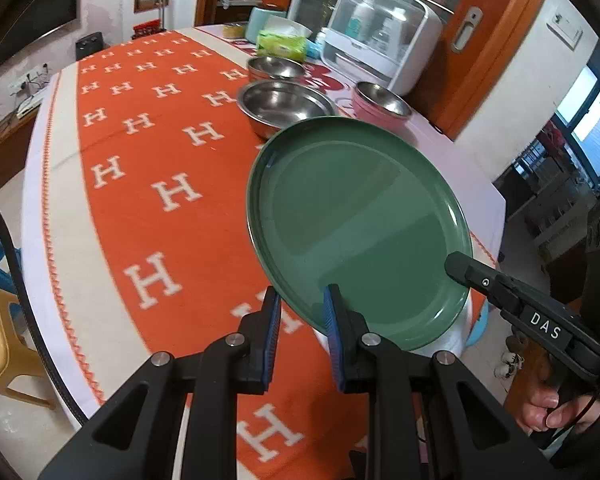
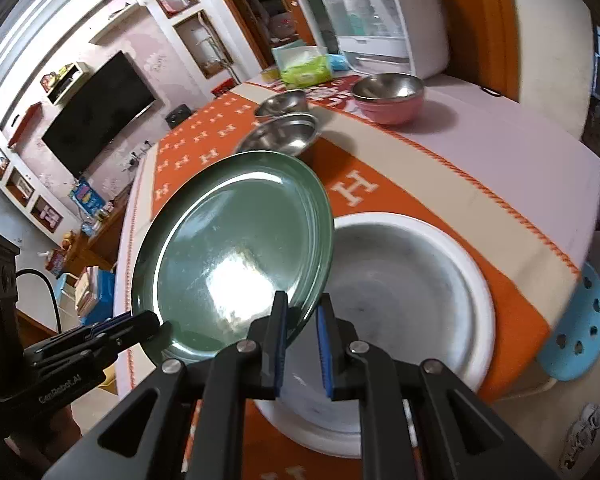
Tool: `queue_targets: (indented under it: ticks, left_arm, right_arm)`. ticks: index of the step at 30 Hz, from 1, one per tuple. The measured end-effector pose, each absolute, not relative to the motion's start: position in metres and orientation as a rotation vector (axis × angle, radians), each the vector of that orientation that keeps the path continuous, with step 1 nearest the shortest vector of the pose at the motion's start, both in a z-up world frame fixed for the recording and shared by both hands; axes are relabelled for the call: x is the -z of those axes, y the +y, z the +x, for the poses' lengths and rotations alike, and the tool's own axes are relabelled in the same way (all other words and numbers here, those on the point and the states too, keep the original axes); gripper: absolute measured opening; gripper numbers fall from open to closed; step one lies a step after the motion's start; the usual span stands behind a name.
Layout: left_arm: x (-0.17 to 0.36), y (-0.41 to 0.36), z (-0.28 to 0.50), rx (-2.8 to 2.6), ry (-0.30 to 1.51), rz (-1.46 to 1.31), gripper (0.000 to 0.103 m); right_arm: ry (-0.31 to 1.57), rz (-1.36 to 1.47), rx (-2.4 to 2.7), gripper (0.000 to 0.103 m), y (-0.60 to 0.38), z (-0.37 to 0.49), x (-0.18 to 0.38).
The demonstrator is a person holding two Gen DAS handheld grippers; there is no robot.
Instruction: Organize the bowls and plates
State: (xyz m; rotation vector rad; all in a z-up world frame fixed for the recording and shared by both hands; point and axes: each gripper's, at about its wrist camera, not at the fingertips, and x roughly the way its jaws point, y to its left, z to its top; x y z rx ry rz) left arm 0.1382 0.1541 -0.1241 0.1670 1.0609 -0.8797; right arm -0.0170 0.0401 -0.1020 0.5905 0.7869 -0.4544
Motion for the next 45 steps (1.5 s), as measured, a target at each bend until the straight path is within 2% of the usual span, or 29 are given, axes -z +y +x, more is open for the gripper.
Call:
queue_targets:
  ticks: [22,45]
  left_arm:
    - [0.17,0.101,0.107,0.921,1.219,0.229,0.021]
    - [0.178,0.088,0.101,0.922,1.262,0.269,0.022]
  right_arm:
    - [0.949,0.659,0.531,0.014,0.004,-0.06,0.138]
    - [1.005,0.652,0.556,0.018,-0.002,-0.062,0.144]
